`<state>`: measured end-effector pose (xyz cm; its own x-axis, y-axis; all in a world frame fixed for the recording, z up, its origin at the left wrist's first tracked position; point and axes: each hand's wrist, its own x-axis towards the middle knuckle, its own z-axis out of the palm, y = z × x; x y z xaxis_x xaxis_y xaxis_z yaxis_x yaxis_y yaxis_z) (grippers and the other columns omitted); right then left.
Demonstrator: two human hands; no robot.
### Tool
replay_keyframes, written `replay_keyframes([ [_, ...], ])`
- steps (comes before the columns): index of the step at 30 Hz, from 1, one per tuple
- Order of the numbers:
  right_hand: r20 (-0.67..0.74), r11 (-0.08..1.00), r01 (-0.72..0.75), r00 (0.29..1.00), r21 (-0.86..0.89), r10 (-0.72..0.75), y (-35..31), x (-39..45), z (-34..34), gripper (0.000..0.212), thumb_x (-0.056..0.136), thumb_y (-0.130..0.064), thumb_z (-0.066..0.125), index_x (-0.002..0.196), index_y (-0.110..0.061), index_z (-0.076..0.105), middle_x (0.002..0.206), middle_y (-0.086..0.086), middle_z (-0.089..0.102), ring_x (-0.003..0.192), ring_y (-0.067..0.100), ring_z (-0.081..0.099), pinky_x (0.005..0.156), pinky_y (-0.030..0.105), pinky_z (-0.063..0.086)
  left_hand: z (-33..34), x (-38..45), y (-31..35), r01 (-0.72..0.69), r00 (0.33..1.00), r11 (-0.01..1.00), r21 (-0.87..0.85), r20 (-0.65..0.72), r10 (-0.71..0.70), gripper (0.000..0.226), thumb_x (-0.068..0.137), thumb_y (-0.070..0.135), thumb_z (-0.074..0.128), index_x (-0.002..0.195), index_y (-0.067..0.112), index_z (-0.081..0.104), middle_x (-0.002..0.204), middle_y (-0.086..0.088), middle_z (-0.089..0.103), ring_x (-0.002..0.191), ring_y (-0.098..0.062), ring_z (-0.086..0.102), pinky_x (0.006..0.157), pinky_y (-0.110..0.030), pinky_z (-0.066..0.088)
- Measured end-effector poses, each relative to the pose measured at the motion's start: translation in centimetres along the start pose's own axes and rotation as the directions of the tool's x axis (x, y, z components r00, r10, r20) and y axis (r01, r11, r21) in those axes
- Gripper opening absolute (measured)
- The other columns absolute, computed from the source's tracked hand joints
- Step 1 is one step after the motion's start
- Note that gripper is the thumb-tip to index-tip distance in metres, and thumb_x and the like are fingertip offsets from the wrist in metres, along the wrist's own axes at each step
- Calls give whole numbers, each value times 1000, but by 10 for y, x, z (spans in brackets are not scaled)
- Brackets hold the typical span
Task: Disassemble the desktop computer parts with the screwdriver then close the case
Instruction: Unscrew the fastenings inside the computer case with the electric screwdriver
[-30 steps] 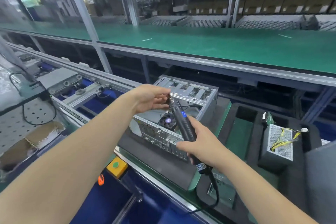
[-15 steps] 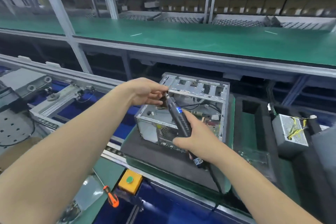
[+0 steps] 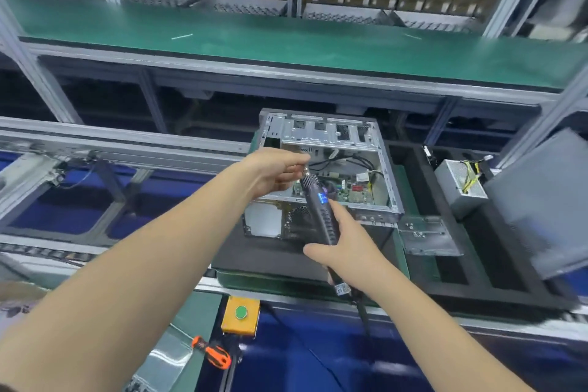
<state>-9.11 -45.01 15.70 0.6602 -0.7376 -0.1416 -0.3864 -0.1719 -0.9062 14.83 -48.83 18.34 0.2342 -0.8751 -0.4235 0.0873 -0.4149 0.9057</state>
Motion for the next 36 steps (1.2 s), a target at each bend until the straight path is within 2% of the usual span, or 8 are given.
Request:
replay_keyframes([
  [7,-5,996,-83,997,37,83,10,-8,16,98,77,-37,79,156,-53,23,129,-7,57,54,9,64,53,30,56,0,-1,-9,12,994,999,45,110,-17,39,89,52,73,103,16,71,70,12,69,60,-3,59,61,-24,37],
  [10,-14,995,-85,996,51,86,14,-8,20,95,76,-37,80,151,-59,27,125,-10,59,59,11,67,53,30,57,-3,1,-11,-63,992,970,236,-92,87,68,89,79,44,106,21,73,93,9,77,88,-9,70,83,-33,46],
  [12,-24,995,-86,996,47,87,19,-9,23,93,75,-37,80,151,-57,29,124,-11,60,62,12,68,54,34,60,-9,9,-19,-108,945,737,668,-161,285,71,94,73,22,104,23,71,95,5,72,95,-16,63,95,-41,38],
  [15,-48,993,-105,993,44,107,31,-15,28,85,74,-38,78,143,-61,35,120,-14,62,66,20,70,60,42,65,-16,23,-36,-153,940,188,970,84,330,61,102,52,17,75,21,60,77,-1,66,87,-20,59,100,-46,27],
  [18,-57,984,-163,984,72,168,46,-23,35,88,75,-36,79,145,-61,33,118,-14,62,63,25,69,56,38,63,-16,36,-45,-234,967,55,971,227,113,55,105,53,17,67,26,46,80,5,59,91,-18,53,110,-48,19],
  [21,-66,979,-183,980,90,189,58,-27,42,85,74,-32,78,143,-61,36,111,-9,66,55,15,62,52,38,59,-20,46,-45,-281,960,131,951,276,53,50,106,56,26,71,29,51,78,14,55,90,-18,54,104,-45,25],
  [27,-48,971,-209,975,120,216,72,-30,63,83,72,-32,76,137,-68,39,96,-5,66,58,15,57,50,33,56,-32,48,-47,-308,950,475,825,290,113,34,99,47,59,78,23,69,79,8,72,75,-7,67,61,-18,44],
  [36,-20,955,-235,970,183,242,73,-26,83,81,71,-28,77,136,-61,42,93,4,63,57,16,58,50,32,55,-34,50,-53,-338,941,496,800,295,165,32,97,48,61,76,25,67,81,4,72,81,-11,69,74,-27,54],
])
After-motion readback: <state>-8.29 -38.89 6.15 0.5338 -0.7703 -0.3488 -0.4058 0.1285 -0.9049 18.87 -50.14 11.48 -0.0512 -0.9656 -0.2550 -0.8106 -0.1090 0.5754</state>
